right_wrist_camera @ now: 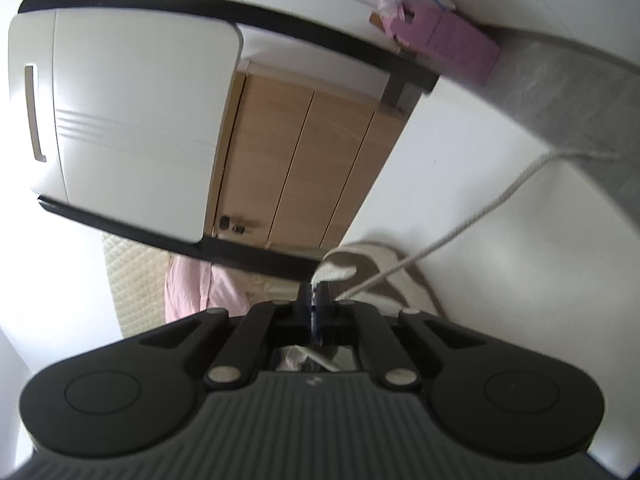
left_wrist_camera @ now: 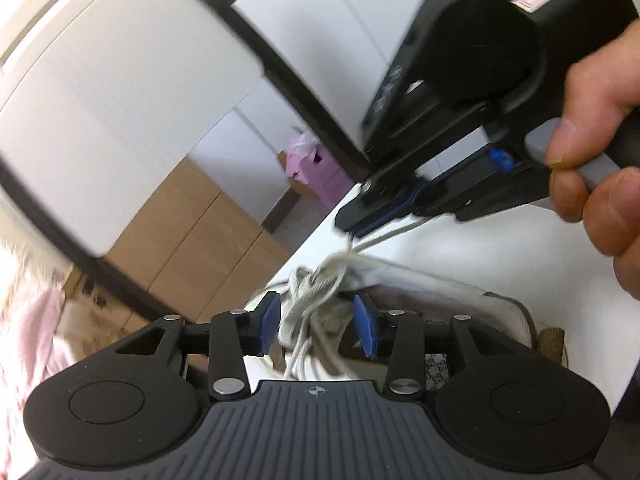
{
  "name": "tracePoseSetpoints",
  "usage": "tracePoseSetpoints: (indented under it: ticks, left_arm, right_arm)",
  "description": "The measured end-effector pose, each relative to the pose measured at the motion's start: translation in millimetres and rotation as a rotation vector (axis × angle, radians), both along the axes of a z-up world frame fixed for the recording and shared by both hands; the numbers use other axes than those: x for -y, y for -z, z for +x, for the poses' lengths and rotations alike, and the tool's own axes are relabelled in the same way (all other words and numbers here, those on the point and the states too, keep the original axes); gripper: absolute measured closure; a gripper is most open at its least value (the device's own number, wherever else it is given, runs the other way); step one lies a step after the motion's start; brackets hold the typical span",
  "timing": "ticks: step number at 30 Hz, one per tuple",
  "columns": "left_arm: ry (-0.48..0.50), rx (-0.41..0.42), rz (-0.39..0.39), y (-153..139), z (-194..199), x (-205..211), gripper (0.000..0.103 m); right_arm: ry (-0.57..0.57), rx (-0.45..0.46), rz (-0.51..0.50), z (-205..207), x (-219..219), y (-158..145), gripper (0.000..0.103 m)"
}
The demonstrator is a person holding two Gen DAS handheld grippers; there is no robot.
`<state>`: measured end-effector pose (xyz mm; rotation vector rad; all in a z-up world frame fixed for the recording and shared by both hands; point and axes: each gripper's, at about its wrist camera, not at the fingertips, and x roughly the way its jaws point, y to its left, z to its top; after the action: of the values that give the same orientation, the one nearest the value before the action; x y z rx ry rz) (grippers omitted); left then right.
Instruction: Lace up shoes with both hands
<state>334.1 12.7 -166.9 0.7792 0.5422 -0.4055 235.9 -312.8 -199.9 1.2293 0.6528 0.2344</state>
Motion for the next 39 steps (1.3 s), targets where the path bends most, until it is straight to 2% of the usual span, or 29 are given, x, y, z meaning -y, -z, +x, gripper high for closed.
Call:
tracePoseSetpoints:
  ticks: [2, 6, 7, 8, 10, 12, 13, 14, 15, 16, 17, 20, 21, 22, 23, 25, 31, 34, 39]
  left_arm:
    - [-0.047, -0.015, -0.024, 3.9, 2.5, 11.9, 0.058]
    - [-0.101, 0.02, -0.028, -11.7, -4.9, 34.3, 0.058]
    - [-0.111, 0.027, -0.033, -13.3, -19.1, 38.5, 0.058]
    - [-0.122, 0.031, -0.039, -15.8, -41.3, 45.3, 0.058]
    - [-0.15, 0.039, -0.069, -7.7, -35.0, 37.2, 0.058]
    - [-0.174, 0.044, -0.113, -15.2, -3.7, 25.7, 0.058]
    - [-0.186, 0.042, -0.138, -12.3, 7.9, 12.1, 0.058]
    - [-0.196, 0.036, -0.152, -11.3, 18.5, 13.1, 0.058]
    - [-0.201, 0.03, -0.16, -14.4, 12.3, 18.9, 0.058]
    - [-0.204, 0.029, -0.161, -20.9, -19.1, 28.4, 0.058]
    - [-0.205, 0.033, -0.161, -24.5, -43.7, 37.3, 0.06]
    - [-0.218, 0.037, -0.178, -23.3, -48.7, 42.3, 0.068]
    - [-0.223, 0.035, -0.183, -14.7, -62.4, 60.3, 0.071]
    - [-0.23, 0.032, -0.186, -1.0, -67.5, 84.8, 0.079]
    - [-0.241, 0.033, -0.189, -0.2, -74.1, 97.7, 0.089]
    - [-0.28, 0.03, -0.19, -5.4, -86.4, 113.9, 0.094]
    - [-0.336, 0.023, -0.185, -7.6, -96.9, 124.0, 0.096]
    - [-0.351, 0.018, -0.195, -9.3, -103.3, 128.5, 0.096]
    - [-0.38, -0.004, -0.234, -18.6, -104.6, 128.9, 0.095]
  right_arm:
    - [0.031, 0.002, -0.009, -1.7, 3.9, -0.8, 0.101]
    - [0.099, 0.007, -0.044, -5.5, 16.1, -1.6, 0.101]
    - [0.111, 0.005, -0.049, -6.5, 19.3, -1.4, 0.101]
    - [0.115, 0.004, -0.062, -7.0, 20.9, -1.5, 0.101]
    - [0.088, 0.004, -0.093, -8.5, 21.5, -3.7, 0.099]
    - [0.089, 0.007, -0.1, -14.8, 22.3, -6.7, 0.093]
    - [0.089, 0.008, -0.098, -18.1, 23.0, -8.0, 0.082]
    - [0.09, 0.009, -0.074, -21.8, 24.3, -8.6, 0.066]
    - [0.087, 0.011, -0.051, -24.9, 24.6, -9.0, 0.061]
    - [0.079, 0.015, -0.042, -26.7, 23.3, -10.0, 0.06]
    - [0.067, 0.018, -0.044, -27.0, 21.2, -11.5, 0.06]
    - [0.036, 0.02, -0.066, -18.7, 10.1, -13.7, 0.061]
    - [0.023, 0.007, -0.079, -14.1, 6.0, -12.5, 0.061]
    - [0.014, -0.009, -0.092, -9.2, 1.6, -10.4, 0.068]
    - [0.01, -0.017, -0.098, -4.7, -2.1, -7.6, 0.083]
    - [0.002, -0.019, -0.105, 1.1, -8.6, -3.5, 0.099]
    - [0.081, -0.022, -0.206, -6.5, -9.3, -14.2, 0.1]
    - [0.152, -0.05, -0.211, -10.3, 7.6, -12.0, 0.1]
    - [0.205, -0.083, -0.23, -23.4, 36.2, -9.7, 0.1]
